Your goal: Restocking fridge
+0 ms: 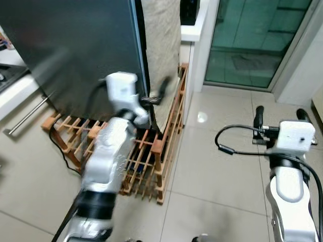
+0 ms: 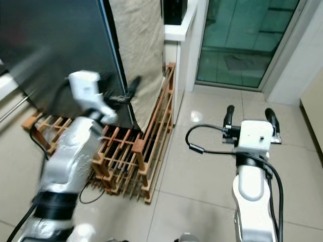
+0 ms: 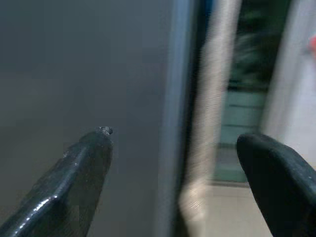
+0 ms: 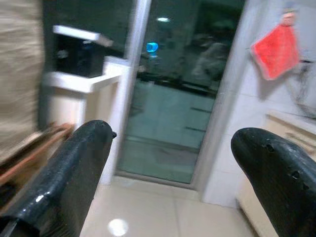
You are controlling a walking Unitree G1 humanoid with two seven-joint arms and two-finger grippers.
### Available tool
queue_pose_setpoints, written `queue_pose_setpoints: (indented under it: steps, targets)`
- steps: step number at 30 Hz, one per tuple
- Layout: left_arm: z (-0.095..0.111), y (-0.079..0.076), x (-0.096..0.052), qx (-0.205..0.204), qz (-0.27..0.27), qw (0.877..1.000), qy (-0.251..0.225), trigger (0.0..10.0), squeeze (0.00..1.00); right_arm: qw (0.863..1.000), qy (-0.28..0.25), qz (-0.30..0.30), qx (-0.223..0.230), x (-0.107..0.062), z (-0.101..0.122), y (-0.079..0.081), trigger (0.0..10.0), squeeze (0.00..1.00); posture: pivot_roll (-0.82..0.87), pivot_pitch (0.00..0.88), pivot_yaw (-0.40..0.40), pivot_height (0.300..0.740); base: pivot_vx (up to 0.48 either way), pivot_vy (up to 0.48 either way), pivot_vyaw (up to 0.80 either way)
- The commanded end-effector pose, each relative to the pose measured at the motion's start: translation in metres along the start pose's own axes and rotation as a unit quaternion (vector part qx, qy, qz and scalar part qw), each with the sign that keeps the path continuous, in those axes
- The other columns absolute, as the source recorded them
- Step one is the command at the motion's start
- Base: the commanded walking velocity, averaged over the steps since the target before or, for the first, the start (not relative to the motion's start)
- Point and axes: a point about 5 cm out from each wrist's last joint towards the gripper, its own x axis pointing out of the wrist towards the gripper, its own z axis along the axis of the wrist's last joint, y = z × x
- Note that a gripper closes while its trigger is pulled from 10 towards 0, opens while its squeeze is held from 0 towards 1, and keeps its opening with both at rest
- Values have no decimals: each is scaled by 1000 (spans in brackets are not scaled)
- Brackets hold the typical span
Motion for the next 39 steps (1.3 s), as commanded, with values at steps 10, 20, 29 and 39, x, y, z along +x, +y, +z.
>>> queue_pose_setpoints:
  steps: [10,20,29,39]
  targets:
    - [-12,-6,3,9,31,999,20,10000,0,1000,-8,20,17,24,-7,4,10000,0,-170,47,2,740,0,0,0]
    - [-1,-12,14,-26,36,999,0,10000,0,998,-29,55,24,35,2,13,10000,0,-177,43,-2,740,0,-397,0]
    - [8,-4,26,-17,35,999,9,10000,0,997,-34,65,36,44,6,24,10000,0,-151,29,21,740,0,-49,0]
    - [20,20,13,0,52,998,-25,10000,0,996,-87,29,17,26,20,21,10000,0,-138,14,57,740,0,0,0]
